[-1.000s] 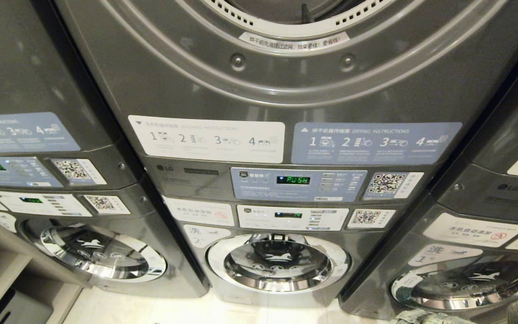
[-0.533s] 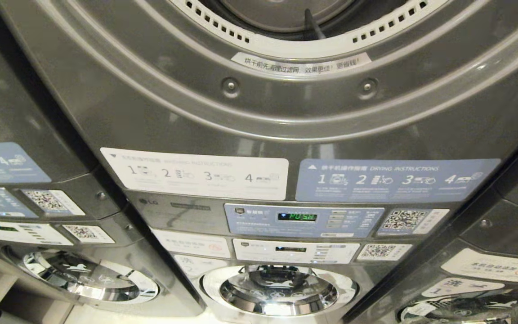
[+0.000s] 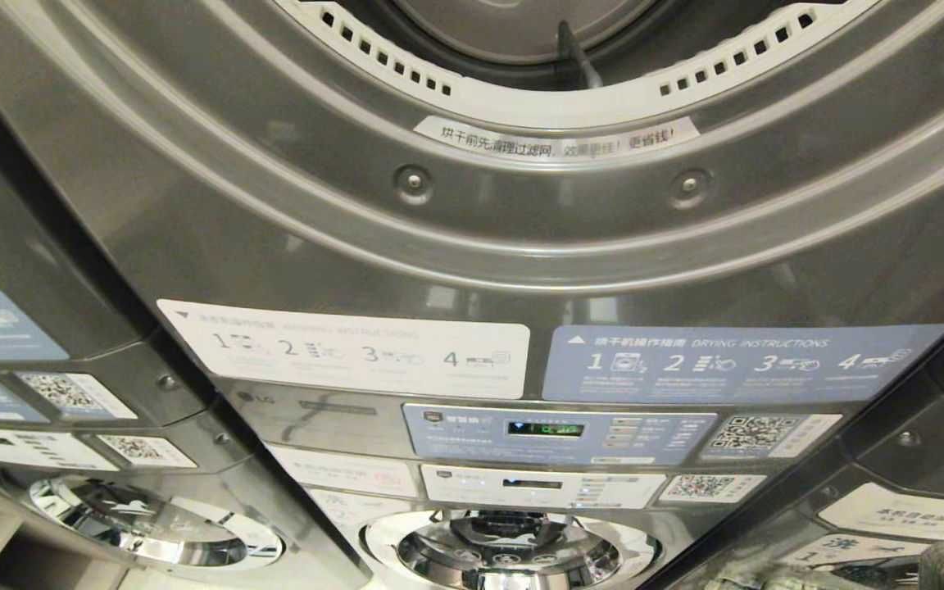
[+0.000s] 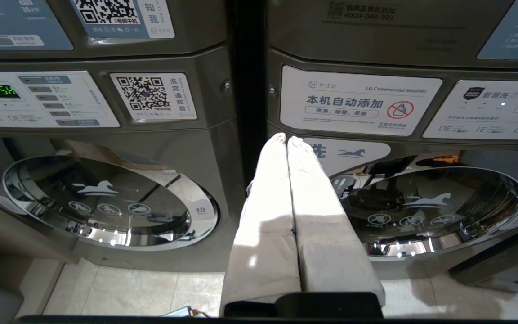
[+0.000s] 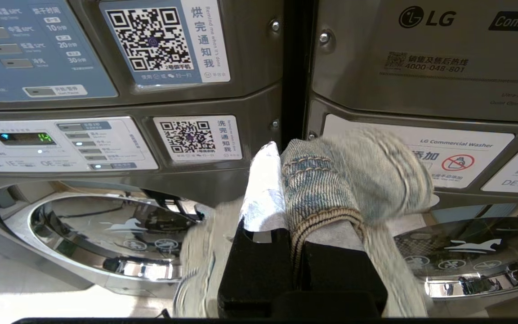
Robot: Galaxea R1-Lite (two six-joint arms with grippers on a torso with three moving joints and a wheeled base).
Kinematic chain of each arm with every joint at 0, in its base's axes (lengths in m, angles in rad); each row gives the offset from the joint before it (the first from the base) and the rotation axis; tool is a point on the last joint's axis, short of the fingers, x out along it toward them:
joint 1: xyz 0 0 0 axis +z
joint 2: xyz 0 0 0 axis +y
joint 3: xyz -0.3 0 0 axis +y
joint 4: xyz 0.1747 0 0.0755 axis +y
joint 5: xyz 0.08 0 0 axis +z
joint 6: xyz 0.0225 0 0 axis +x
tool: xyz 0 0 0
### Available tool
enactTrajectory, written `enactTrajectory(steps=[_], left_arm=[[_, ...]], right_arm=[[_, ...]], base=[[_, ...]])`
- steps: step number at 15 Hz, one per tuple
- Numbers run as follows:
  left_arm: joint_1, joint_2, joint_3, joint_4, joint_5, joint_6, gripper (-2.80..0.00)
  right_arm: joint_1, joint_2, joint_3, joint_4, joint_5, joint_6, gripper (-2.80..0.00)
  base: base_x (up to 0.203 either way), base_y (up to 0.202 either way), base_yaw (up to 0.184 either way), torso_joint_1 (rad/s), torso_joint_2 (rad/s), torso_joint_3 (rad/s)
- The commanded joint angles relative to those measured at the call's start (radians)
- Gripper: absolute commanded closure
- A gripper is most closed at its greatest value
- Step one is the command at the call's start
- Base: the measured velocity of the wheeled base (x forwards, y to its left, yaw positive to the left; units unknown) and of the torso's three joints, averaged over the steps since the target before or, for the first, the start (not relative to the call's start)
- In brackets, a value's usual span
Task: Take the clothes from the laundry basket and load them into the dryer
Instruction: Put the clothes in the dryer
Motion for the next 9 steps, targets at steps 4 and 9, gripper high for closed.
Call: enactTrajectory(steps=[4,9], left_arm=[[0.0,0.0,0.0,0.0,-0.001,0.0,0.0],[0.0,0.0,0.0,0.0,0.001,-0.003,0.0]], right_arm=[[0.0,0.001,0.006,0.0,-0.001,0.001,0.0],[0.0,0.001,0.006,0.0,-0.001,0.001,0.0]], base=[[0.0,0.0,0.0,0.0,0.0,0.0],[0.0,0.0,0.0,0.0,0.0,0.0]])
